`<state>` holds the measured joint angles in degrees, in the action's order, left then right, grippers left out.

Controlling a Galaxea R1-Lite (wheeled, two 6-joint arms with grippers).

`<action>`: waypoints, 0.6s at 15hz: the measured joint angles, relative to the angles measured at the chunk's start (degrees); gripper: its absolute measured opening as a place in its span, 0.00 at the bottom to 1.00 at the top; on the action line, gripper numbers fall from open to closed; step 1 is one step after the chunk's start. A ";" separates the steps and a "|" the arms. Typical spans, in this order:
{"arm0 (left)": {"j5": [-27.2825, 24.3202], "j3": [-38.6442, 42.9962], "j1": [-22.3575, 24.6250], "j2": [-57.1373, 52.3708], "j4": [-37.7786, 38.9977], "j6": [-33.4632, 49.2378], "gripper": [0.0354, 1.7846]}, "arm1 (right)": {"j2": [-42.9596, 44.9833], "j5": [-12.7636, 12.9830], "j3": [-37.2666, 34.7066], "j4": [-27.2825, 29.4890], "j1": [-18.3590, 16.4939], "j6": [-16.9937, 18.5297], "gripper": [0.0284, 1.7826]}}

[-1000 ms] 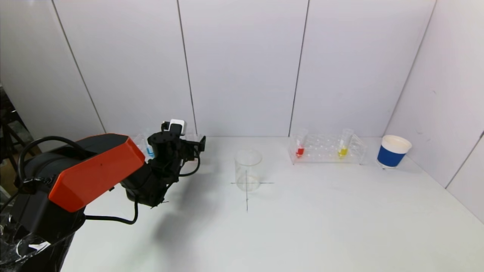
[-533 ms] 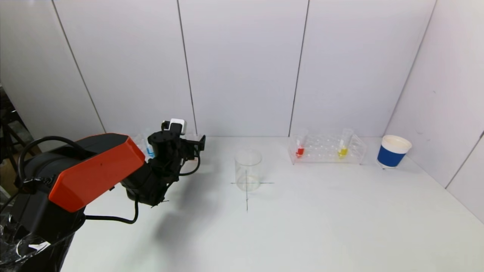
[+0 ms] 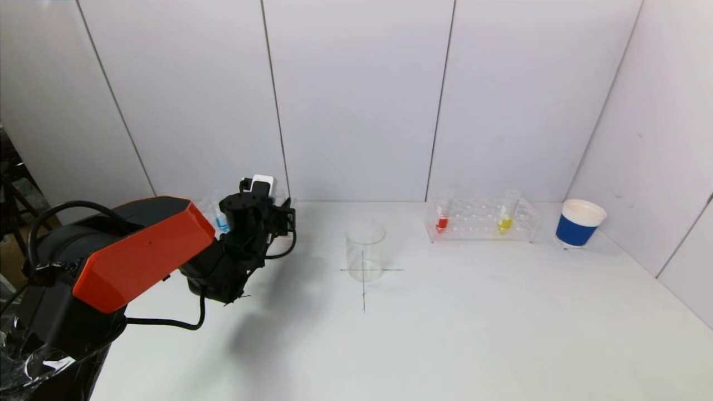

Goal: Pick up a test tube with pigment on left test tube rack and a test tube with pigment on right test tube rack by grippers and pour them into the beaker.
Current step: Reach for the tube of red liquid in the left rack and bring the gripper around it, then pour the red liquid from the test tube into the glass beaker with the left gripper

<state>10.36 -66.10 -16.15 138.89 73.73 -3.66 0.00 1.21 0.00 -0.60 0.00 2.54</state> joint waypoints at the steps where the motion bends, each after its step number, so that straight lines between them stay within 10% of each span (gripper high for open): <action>1: 0.02 0.00 -0.05 0.00 0.00 0.02 0.25 | 0.00 0.00 0.00 0.00 0.00 0.00 0.99; 9: 0.07 0.00 -0.02 -0.02 0.06 -0.02 0.24 | 0.00 0.00 0.00 0.00 0.00 0.00 0.99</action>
<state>10.44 -66.10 -16.18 138.86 73.79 -3.68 0.00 1.21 0.00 -0.60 0.00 2.54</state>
